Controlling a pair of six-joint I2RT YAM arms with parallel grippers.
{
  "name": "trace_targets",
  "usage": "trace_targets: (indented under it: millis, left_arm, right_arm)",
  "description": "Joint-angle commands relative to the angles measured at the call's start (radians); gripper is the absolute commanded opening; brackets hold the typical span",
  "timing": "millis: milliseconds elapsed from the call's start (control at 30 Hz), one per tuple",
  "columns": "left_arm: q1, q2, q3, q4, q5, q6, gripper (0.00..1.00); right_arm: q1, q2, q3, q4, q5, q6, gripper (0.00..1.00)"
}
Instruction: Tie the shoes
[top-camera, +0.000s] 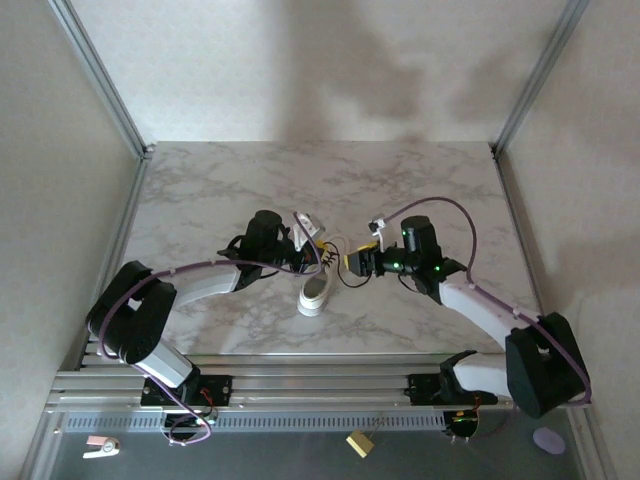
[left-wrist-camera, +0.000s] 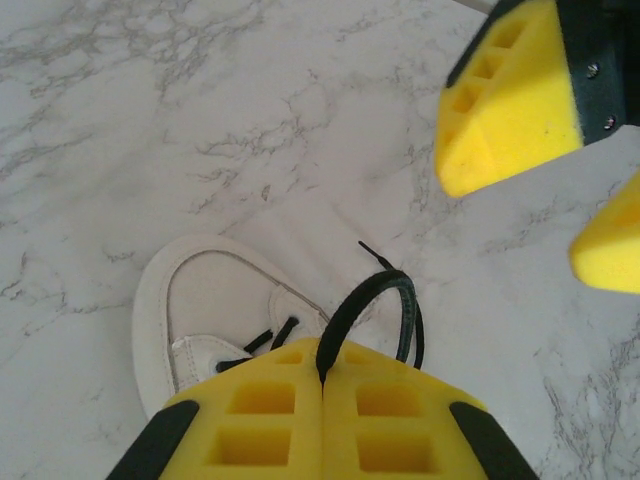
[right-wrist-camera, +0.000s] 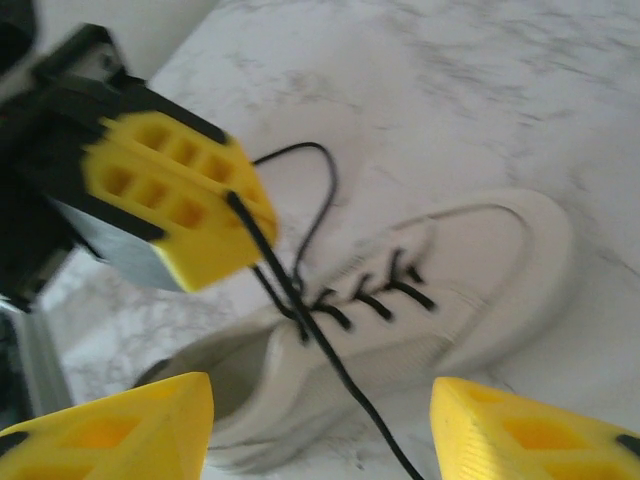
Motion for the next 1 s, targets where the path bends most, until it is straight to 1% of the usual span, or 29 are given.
trace_targets:
  millis: [0, 167, 267, 633, 967]
  left_arm:
    - [0.009, 0.016, 0.032, -0.017, 0.049, 0.012, 0.0]
    - [0.01, 0.025, 0.037, -0.02, 0.054, 0.018, 0.0]
    - [0.01, 0.029, 0.039, -0.019, 0.053, 0.02, 0.0]
    - [0.011, 0.027, 0.039, -0.028, 0.058, 0.029, 0.0]
    - [0.012, 0.032, 0.048, -0.029, 0.056, 0.034, 0.0]
  right_arm:
    - [-0.006, 0.058, 0.078, 0.041, -0.157, -0.083, 0.61]
    - [-0.01, 0.166, 0.19, -0.045, -0.203, -0.155, 0.59]
    - [-0.01, 0.215, 0.238, -0.096, -0.223, -0.189, 0.54]
    - [-0.01, 0.296, 0.301, -0.153, -0.244, -0.218, 0.41]
    - [-0.011, 0.325, 0.322, -0.171, -0.254, -0.224, 0.22]
